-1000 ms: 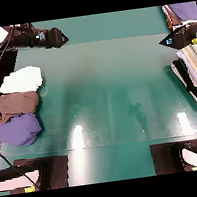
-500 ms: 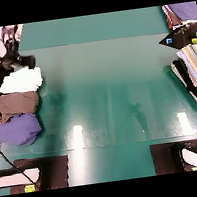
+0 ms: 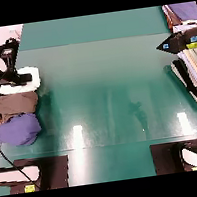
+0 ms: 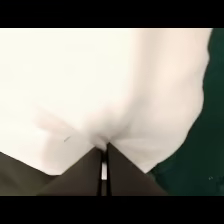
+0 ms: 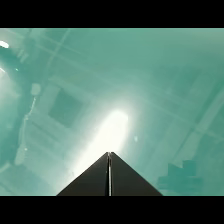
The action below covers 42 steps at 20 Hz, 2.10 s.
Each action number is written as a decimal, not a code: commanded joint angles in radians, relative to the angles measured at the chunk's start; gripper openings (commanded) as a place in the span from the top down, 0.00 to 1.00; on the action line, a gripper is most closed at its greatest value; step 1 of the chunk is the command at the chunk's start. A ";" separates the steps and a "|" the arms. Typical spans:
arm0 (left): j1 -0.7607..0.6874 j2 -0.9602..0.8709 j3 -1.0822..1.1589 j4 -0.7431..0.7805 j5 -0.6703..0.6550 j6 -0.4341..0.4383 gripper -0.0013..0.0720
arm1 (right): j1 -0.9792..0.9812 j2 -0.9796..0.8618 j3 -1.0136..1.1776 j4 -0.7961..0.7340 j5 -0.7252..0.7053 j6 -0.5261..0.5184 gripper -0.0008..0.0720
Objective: Fold the shirts.
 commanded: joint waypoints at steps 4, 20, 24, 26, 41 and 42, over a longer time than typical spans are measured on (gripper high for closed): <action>0.002 0.103 0.076 -0.015 -0.048 0.000 0.95 | 0.000 0.008 -0.011 0.053 -0.060 0.000 0.96; -0.722 0.346 0.444 -0.106 -0.367 -0.001 0.95 | -0.006 0.223 -0.011 0.095 -0.415 0.000 0.97; -0.851 0.186 0.339 -0.351 -0.224 0.053 0.61 | -0.006 0.223 -0.011 0.095 -0.403 0.000 0.97; -0.868 0.117 0.334 -0.363 -0.167 0.061 0.08 | -0.006 0.223 -0.011 0.095 -0.385 0.000 0.97; -0.281 -0.176 0.179 -0.517 -0.090 0.034 0.15 | -0.002 0.122 -0.012 0.094 -0.219 0.000 0.97; -0.281 -0.211 0.179 -0.542 -0.077 0.035 0.15 | -0.002 0.109 -0.012 0.095 -0.212 0.000 0.97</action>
